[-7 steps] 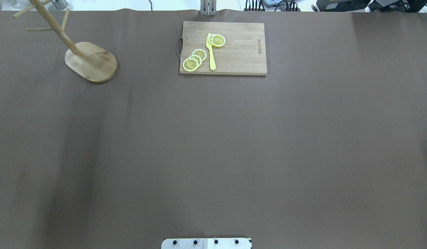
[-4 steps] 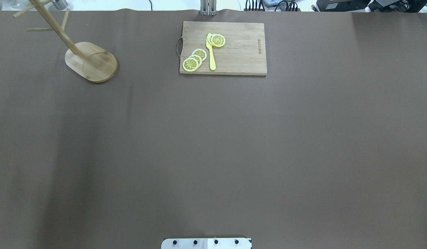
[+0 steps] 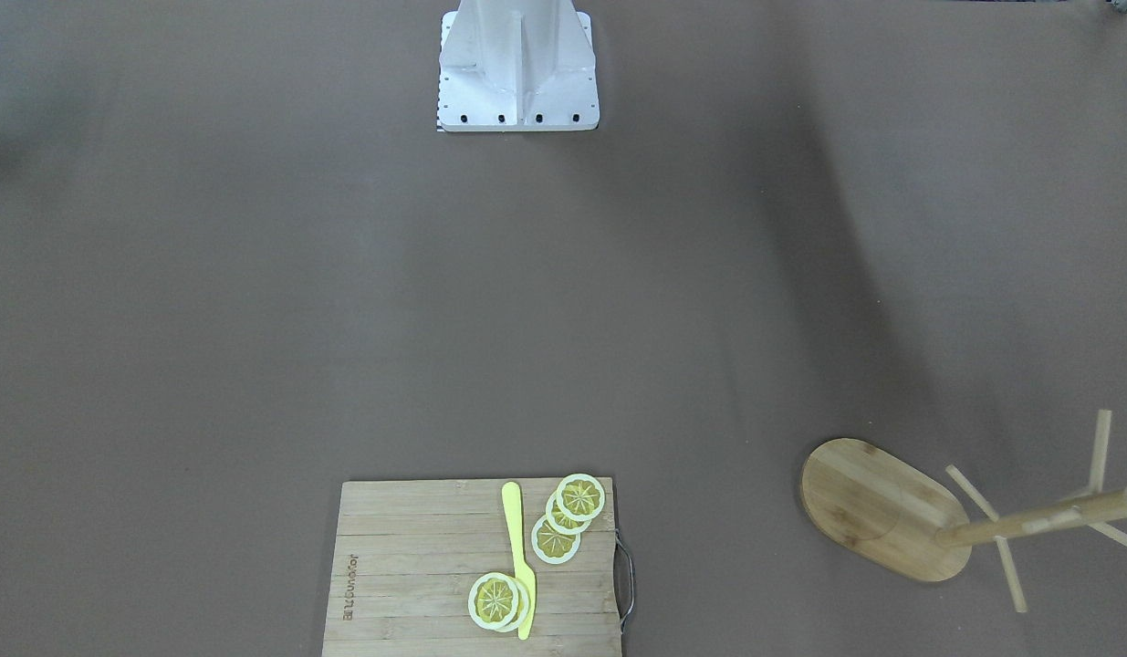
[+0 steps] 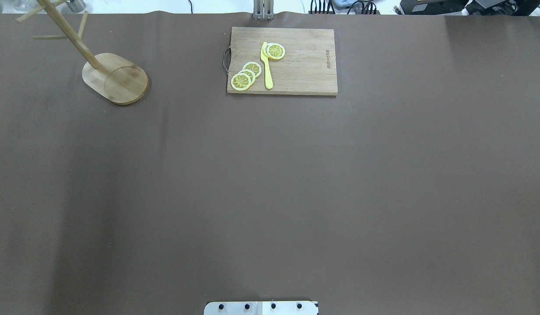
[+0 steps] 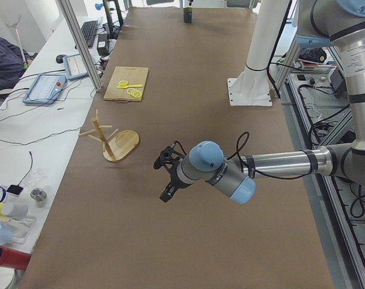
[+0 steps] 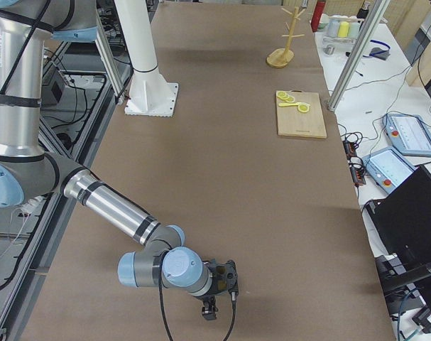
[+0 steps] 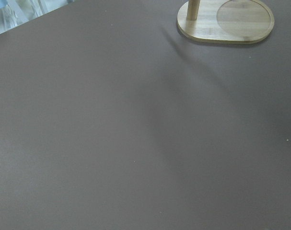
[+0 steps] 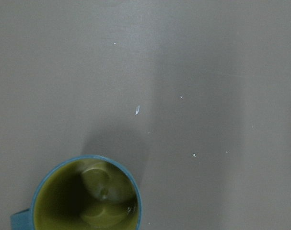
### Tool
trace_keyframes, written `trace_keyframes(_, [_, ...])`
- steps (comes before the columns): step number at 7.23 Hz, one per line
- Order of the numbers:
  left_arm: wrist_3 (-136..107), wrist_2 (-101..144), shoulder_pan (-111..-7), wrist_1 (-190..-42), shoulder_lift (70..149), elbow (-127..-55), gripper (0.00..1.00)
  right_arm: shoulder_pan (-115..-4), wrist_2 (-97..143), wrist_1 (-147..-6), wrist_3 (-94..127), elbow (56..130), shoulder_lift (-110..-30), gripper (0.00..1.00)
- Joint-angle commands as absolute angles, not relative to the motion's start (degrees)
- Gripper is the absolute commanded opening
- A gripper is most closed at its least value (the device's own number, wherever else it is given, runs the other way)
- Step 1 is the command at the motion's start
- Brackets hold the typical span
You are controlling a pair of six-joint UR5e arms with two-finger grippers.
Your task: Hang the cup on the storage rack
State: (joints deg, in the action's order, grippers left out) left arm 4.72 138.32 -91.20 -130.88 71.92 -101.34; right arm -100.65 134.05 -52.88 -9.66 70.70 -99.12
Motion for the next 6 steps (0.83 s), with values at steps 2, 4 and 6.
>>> trace_keyframes(2, [4.7, 138.3, -91.2, -131.1, 71.8, -101.3, 0.99, -100.5, 134.0, -51.7, -9.5, 69.3, -98.6, 0.98])
trace_keyframes(4, [4.7, 138.3, -91.1, -131.1, 71.8, -101.3, 0.99, -98.7, 134.0, -51.4, -9.3, 69.1, -98.4, 0.97])
trace_keyframes(6, [4.7, 138.3, -91.1, -131.1, 71.8, -101.3, 0.99, -97.0, 133.9, -51.4, -9.0, 69.1, -98.1, 0.96])
